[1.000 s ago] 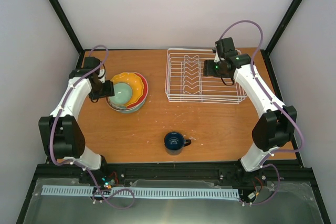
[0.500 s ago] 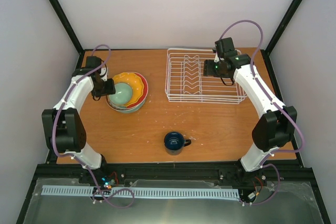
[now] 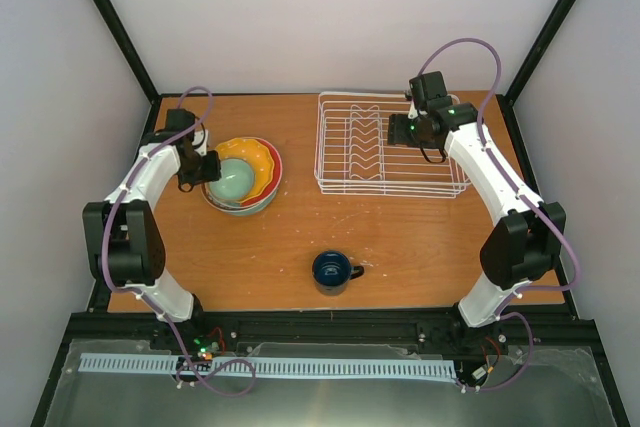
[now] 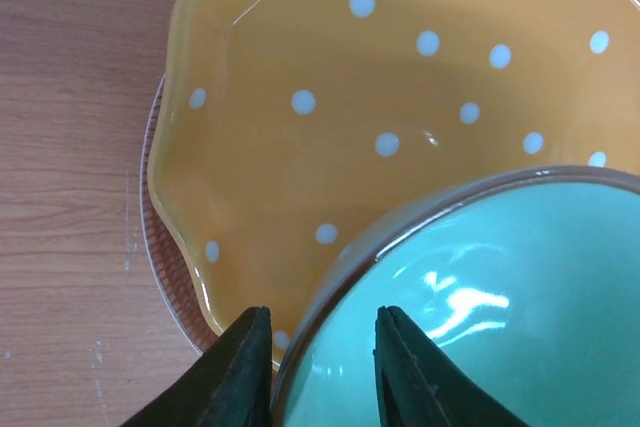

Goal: Load the mixed dishes into the dish rack

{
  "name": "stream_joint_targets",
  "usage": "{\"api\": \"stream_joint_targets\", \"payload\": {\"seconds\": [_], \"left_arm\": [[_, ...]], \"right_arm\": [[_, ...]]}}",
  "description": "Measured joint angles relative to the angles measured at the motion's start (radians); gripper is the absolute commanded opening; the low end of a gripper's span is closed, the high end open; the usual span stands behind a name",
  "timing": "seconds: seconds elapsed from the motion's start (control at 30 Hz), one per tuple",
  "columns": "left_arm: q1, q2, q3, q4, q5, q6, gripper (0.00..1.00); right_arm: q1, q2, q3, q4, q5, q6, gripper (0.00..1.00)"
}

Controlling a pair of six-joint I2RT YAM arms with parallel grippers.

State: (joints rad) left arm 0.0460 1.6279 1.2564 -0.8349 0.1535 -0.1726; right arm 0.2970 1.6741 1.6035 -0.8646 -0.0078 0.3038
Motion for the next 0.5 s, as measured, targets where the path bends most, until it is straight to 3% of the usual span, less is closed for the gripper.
{"api": "stream_joint_targets", "payload": {"seconds": [0.1, 0.17, 0.5], "left_arm": [[0.0, 0.005, -0.001, 0.003, 0.006, 0.002, 0.17], [0.0, 0.009, -0.001, 0.005, 0.012, 0.006, 0.01], [0.0, 0.019, 0.009, 0.029, 0.091, 0.002, 0.01]], "right_arm": [[0.0, -0.001, 0.0, 0.0, 0.0, 0.0, 0.71], [0.0, -0.003, 0.0, -0.001, 0.0, 0.0, 0.71], [0.0, -0.01, -0.002, -0.003, 0.008, 0.0, 0.72]]}}
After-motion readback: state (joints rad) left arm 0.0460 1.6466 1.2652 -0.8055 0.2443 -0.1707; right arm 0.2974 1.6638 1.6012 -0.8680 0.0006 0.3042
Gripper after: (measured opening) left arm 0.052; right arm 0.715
